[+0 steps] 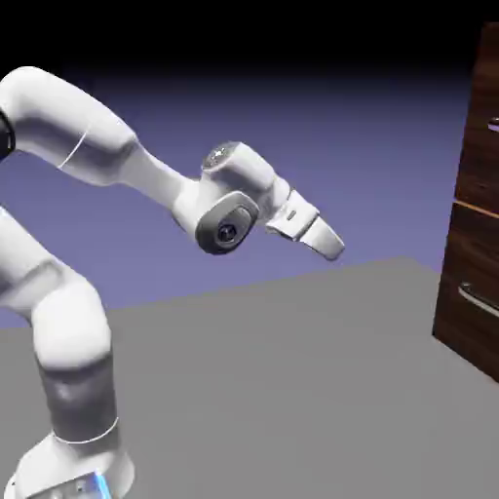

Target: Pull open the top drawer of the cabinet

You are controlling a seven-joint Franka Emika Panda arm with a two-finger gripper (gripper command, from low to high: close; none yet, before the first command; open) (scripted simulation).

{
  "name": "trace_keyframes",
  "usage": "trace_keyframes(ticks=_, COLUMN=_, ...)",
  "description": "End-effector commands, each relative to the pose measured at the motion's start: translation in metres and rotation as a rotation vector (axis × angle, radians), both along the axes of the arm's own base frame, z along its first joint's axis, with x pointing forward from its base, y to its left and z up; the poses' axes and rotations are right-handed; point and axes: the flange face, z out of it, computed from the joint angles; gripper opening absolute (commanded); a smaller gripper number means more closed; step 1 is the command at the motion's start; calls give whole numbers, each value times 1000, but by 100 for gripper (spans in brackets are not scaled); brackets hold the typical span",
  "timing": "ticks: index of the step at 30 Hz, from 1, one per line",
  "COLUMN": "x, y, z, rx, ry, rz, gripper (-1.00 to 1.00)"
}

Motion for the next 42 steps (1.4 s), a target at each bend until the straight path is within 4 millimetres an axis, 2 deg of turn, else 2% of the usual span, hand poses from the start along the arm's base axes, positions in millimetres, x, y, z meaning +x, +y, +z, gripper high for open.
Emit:
trace_keyframes(ticks=1, x=9, y=-1, z=7, rx=28, ry=-18, rz=-28, gripper=0)
trace_keyframes(ticks=11, x=102, y=-9, z=69, rx=333, ry=-195, rz=-278, gripper=0)
trace_keyframes(ticks=21, x=188, y=-18, z=110, rx=671, ry=-362, rz=-463, gripper=0)
trace_keyframes(ticks=31, x=263, y=-26, z=129, rx=1036, ry=-499, rz=-571, gripper=0)
trace_keyframes(ticks=42, x=326, y=-28, z=125, rx=1461, ry=-579, rz=-596, gripper=0)
